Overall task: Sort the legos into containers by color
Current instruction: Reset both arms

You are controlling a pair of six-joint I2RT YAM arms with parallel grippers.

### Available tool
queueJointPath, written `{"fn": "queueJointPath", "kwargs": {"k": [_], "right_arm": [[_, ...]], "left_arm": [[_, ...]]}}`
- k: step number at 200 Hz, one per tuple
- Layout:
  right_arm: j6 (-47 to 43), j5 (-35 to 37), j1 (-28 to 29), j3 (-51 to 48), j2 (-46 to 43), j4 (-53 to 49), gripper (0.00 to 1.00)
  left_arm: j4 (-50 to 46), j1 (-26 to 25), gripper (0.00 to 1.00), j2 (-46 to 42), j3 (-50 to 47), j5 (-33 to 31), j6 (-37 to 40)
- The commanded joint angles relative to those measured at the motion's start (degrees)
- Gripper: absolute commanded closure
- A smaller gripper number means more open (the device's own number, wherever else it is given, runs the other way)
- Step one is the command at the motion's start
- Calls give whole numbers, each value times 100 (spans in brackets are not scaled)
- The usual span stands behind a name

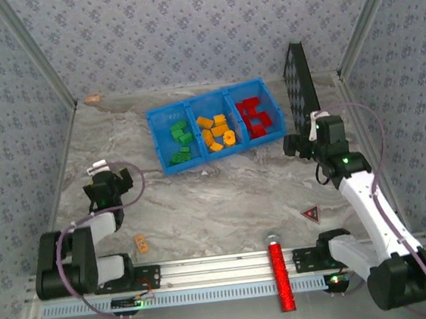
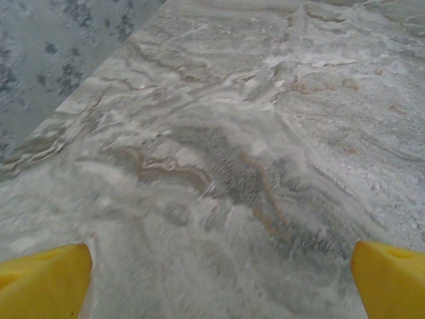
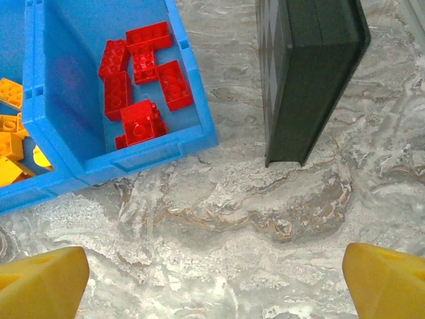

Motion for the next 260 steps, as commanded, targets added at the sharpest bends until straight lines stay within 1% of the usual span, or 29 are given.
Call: {"fn": "queueJointPath", "kwargs": {"k": [1,18,20,24,27,29,31,33,39,43,53,62,72,91,119,136,158,170,179,206,211,220,229,236,260], "right_arm": [[6,-138,-39,-278,-308,586,0],[-102,84,-58,-687,-438,985,0],[-125,114,-61,-749,-454,1057,0],[-167,161,-76,-891,-480,1240,0],[-232,202,-81,-1016,-500,1404,0],[-254,220,-83,-1104,-505,1534,0],[-288,236,-103,-1196,-511,1669,0],[-334,235,-114,-1280,-514,1800,0],[-450,261,-157,-1584,-515,2233,0],[-476,278,-197,-1783,-503,2548,0],[-505,295,-299,-2286,-418,3450,0],[-540,263,-407,-2691,-279,4316,0],[-565,275,-525,-2973,-60,5043,0],[-726,214,-736,-3052,479,5608,0],[-983,-186,-950,-3049,1359,6355,0],[-1019,-344,-993,-3016,1839,6752,0],[-1178,-573,-1013,-2759,2244,6916,0],[-1150,-608,-1053,-2517,2488,6682,0],[-1183,-735,-1073,-2451,2674,6731,0],[-1264,-818,-1005,-2668,3364,7717,0],[-1272,-784,-995,-2656,3365,7679,0],[-1294,-732,-982,-2501,3281,7261,0],[-1285,-731,-982,-2496,3338,7354,0],[-1262,-694,-984,-2450,3317,7187,0],[-1202,-477,-966,-2439,3336,7219,0]], "left_arm": [[1762,91,0,563,-11,423,177],[2501,87,0,1475,209,1014,488],[2388,89,0,1501,300,1117,516],[1827,90,0,1391,563,1370,556],[983,97,0,1269,807,1535,650],[628,92,0,1221,904,1630,713],[526,79,0,1226,957,1722,764],[650,69,0,1258,931,1769,796],[1166,83,0,1349,741,1795,747],[1305,109,0,1365,694,1806,711],[998,132,0,1282,775,1787,713],[1155,125,0,1329,738,1784,711],[1029,125,0,1293,757,1785,712],[1078,116,0,1304,744,1785,717],[1030,60,0,1304,780,1742,763],[1035,39,0,1304,779,1719,776],[1037,41,0,1305,779,1723,773],[1035,42,0,1304,779,1723,774],[1036,42,0,1305,779,1723,772],[1035,38,0,1306,780,1723,772],[1036,41,0,1304,779,1718,772],[1035,43,0,1304,779,1723,774],[1037,41,0,1304,779,1723,776],[1029,38,0,1309,779,1723,772],[1032,45,0,1304,779,1723,773]]}}
